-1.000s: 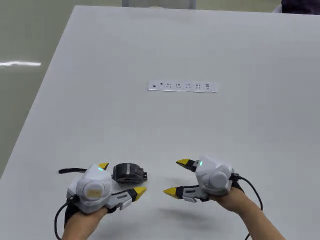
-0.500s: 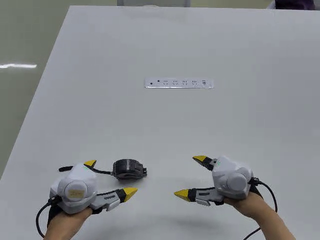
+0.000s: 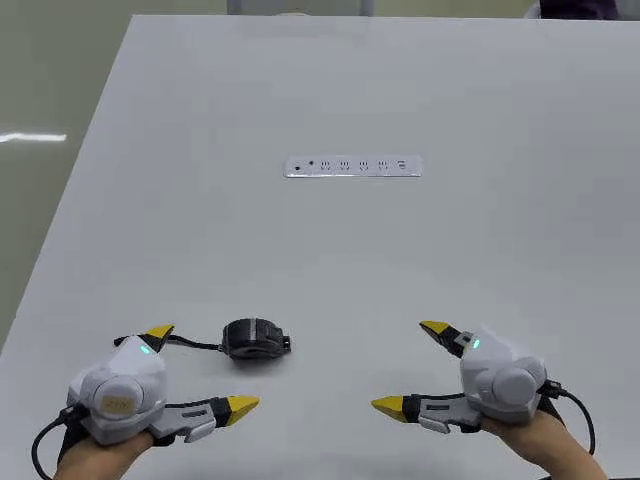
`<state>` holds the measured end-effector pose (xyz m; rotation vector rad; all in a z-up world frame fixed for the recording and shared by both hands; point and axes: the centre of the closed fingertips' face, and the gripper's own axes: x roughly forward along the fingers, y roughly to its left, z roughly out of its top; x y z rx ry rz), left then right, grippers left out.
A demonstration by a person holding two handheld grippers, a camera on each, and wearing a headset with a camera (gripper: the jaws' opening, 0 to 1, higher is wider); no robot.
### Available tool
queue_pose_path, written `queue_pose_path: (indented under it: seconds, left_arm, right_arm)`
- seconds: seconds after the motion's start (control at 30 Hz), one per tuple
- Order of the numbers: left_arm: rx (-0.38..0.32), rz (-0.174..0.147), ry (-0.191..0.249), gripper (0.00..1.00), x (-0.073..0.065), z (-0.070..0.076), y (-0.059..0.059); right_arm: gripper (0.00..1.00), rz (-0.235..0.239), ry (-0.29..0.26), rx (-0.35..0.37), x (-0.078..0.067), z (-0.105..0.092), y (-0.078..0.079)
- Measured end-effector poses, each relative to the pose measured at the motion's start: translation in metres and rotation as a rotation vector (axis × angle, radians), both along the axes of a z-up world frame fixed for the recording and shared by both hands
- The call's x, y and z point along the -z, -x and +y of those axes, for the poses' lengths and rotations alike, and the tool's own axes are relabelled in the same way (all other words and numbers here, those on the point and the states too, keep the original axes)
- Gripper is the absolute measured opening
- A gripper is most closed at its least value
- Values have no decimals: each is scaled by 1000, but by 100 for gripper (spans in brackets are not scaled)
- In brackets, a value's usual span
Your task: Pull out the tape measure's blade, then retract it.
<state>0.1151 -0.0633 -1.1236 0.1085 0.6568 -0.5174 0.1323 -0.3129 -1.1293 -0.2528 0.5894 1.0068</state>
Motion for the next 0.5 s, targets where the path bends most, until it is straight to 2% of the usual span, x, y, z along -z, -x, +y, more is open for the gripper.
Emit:
queue_pose_path:
  seconds: [0.23, 0.4, 0.5]
  left_arm:
    - [-1, 4, 7, 99, -2, 7, 10]
    - [10, -13, 18, 99, -5, 9, 14]
    - [7, -12, 25, 99, -5, 10, 15]
  right_arm:
    - [90, -3, -15, 16, -8, -11, 4]
    - [93, 8, -20, 21, -9, -16, 7]
    - [94, 6, -33, 22, -12, -17, 8]
